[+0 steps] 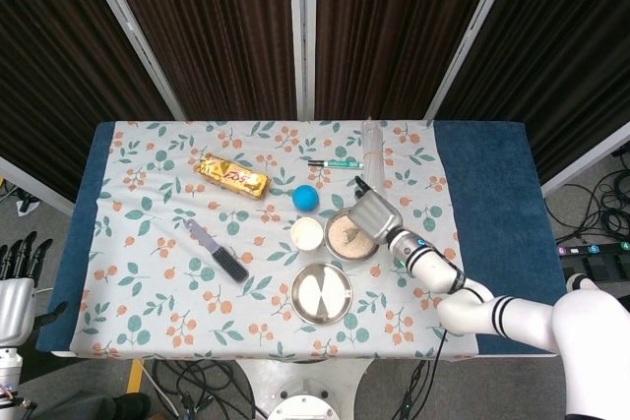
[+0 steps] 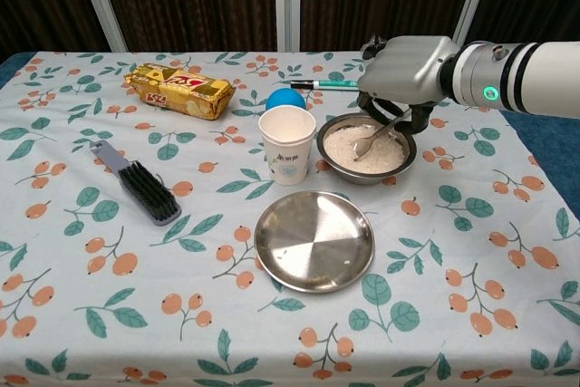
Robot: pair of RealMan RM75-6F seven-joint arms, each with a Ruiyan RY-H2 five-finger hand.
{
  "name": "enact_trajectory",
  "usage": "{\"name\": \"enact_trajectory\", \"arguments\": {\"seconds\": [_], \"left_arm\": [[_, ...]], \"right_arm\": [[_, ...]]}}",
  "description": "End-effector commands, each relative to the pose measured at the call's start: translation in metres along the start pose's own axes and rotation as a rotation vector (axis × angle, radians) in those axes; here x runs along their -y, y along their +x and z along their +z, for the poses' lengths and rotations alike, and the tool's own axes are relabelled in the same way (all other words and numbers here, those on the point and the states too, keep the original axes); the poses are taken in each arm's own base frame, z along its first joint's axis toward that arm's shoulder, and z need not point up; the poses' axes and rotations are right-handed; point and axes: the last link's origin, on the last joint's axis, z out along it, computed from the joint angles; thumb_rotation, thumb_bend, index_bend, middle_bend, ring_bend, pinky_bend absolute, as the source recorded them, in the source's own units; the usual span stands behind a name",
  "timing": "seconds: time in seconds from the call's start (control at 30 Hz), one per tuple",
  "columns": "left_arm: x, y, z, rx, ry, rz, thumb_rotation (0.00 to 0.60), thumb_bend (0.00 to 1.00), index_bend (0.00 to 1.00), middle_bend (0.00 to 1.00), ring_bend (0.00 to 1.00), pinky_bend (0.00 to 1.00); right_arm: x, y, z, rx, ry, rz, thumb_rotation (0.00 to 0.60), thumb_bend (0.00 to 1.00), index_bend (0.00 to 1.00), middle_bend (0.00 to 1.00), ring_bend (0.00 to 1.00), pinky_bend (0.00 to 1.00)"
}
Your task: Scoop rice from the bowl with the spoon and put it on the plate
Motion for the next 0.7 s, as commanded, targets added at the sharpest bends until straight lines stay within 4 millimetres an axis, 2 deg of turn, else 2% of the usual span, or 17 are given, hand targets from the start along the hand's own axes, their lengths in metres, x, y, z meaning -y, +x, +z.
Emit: {"name": "enact_trajectory", "arguments": {"seconds": [0.03,0.23,0.4,0.57,0.7], "left_arm": [[0.0,0.001,0.0,-0.003,-0.001,0.003,0.6,0.0,0.16,0.11,0.04,0.0],[-0.001,0.003,0.0,-0.006,-0.002,0.008,0.6,0.0,0.16,0.11,0.04,0.0],[-0.002,0.006,-0.001,-0.012,-0.003,0.011,0.6,0.0,0.16,0.11,0.04,0.0],[-0.003,0.007,-0.001,-0.018,-0.002,0.016,0.6,0.0,0.16,0.11,0.04,0.0],[-0.005,0.008,-0.001,-0.012,-0.012,0.024,0.6,0.0,0.16,0.11,0.04,0.0]], "right_arm": [[-0.008,-0.009,-0.008,-0.024,-0.034,0.083,0.6,0.33,0.6,0.58,0.24,0.0],[-0.019,-0.018,-0.021,-0.056,-0.069,0.159,0.6,0.33,0.6,0.58,0.24,0.0],[-0.034,-0.016,-0.036,-0.104,-0.098,0.19,0.6,0.33,0.6,0.58,0.24,0.0],[-0.046,-0.008,-0.049,-0.151,-0.11,0.192,0.6,0.33,0.6,0.58,0.25,0.0],[-0.045,0.004,-0.053,-0.179,-0.092,0.203,0.6,0.33,0.6,0.58,0.25,0.0]]}}
